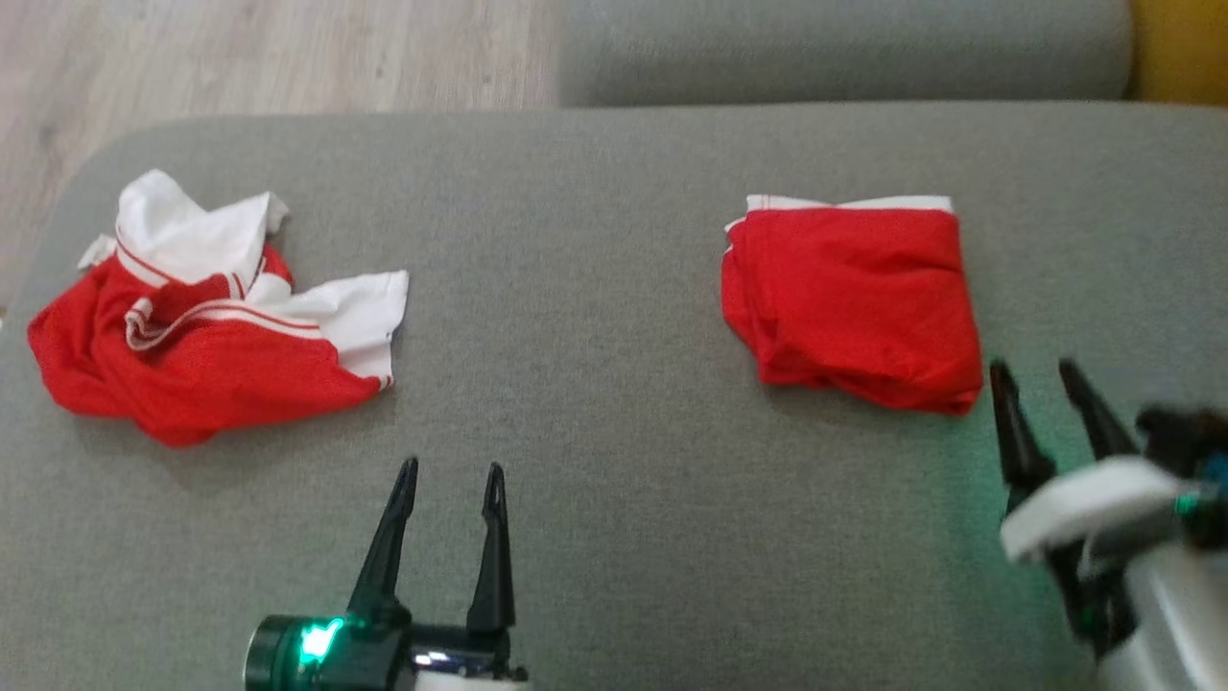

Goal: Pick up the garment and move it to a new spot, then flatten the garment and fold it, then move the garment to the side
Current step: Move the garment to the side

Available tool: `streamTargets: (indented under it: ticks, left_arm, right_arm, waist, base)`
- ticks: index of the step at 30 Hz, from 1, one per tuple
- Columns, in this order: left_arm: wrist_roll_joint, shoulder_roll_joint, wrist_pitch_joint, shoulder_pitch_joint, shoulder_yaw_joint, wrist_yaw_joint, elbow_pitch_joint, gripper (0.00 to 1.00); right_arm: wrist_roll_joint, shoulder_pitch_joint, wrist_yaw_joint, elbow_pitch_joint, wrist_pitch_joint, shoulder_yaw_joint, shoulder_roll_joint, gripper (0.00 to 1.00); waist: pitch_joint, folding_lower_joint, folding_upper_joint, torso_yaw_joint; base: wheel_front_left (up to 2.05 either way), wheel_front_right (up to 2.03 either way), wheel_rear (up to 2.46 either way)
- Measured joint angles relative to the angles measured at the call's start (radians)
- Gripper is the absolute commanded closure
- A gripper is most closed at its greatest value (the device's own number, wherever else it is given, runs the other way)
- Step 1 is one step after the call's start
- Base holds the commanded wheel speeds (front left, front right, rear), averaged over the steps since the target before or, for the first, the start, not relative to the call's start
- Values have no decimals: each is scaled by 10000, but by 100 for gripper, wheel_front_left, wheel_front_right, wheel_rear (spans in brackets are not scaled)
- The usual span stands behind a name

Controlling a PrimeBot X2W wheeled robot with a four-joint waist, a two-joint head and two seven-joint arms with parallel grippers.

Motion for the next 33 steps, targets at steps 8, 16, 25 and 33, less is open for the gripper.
streamTargets:
  ticks: [8, 16, 25, 33]
  left_arm:
    - [13, -6, 0, -670, -453, 82, -15, 0]
    - [12, -10, 0, -1064, -702, 184, 42, 0]
    - [13, -10, 0, -1175, -792, 253, 102, 0]
    - [297, -10, 0, -1515, -750, 71, 111, 0]
  right_arm:
    - [1450, -2666, 0, 1701, 2245, 13, -686, 0]
    - [3599, -3410, 0, 2767, 3225, 587, -690, 100]
    - [4441, -3997, 0, 2729, 2627, 1597, -1519, 100]
    - [4182, -4616, 0, 3010, 2334, 1871, -3643, 100]
  waist:
    - [944, 1, 0, 207]
    - [1400, -1, 0, 468]
    - [1543, -2, 0, 33]
    - [1925, -1, 0, -661]
  base:
    - [0, 0, 0]
    - [0, 0, 0]
    - [0, 0, 0]
    - [0, 0, 0]
